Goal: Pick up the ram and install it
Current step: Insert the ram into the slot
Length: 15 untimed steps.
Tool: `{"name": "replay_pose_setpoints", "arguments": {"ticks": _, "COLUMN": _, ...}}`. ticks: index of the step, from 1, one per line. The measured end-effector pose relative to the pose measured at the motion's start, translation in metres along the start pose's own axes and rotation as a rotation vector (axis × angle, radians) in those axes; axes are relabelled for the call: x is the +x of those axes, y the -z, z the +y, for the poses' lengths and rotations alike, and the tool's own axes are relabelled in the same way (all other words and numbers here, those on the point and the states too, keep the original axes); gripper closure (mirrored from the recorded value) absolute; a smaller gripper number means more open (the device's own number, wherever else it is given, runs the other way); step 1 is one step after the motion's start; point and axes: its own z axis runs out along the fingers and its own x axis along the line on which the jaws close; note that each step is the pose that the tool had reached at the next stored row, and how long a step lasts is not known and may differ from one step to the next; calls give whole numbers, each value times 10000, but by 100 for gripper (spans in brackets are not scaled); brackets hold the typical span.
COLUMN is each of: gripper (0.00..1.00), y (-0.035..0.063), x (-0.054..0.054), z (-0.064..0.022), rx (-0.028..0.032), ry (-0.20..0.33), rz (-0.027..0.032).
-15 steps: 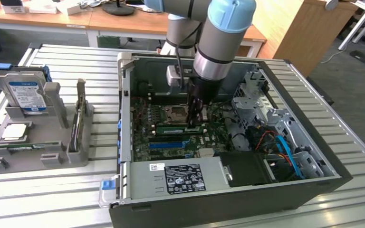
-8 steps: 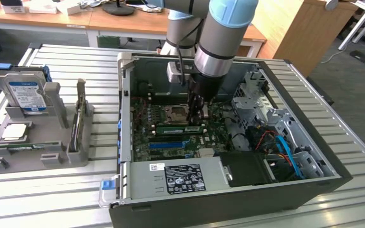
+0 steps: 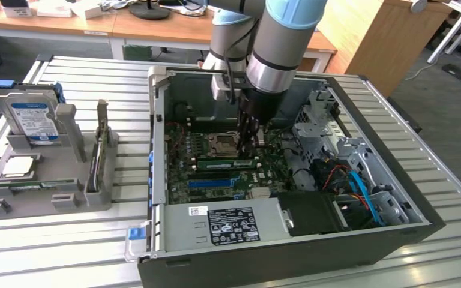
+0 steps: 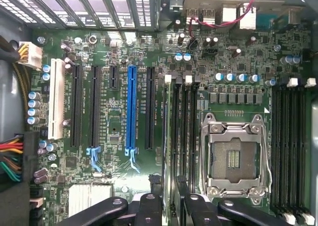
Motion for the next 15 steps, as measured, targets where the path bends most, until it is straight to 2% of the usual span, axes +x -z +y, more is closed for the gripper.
{"name": "replay_pose_setpoints", "arguments": {"ticks": 6, "gripper": 75, "y": 50, "x": 0, "z": 2, "rx": 0, "ry": 0, "rz": 0}}
{"name": "replay_pose_setpoints", "arguments": {"ticks": 15, "gripper": 75, "y": 57, "x": 0, "z": 2, "rx": -1, "ry": 0, "rz": 2}}
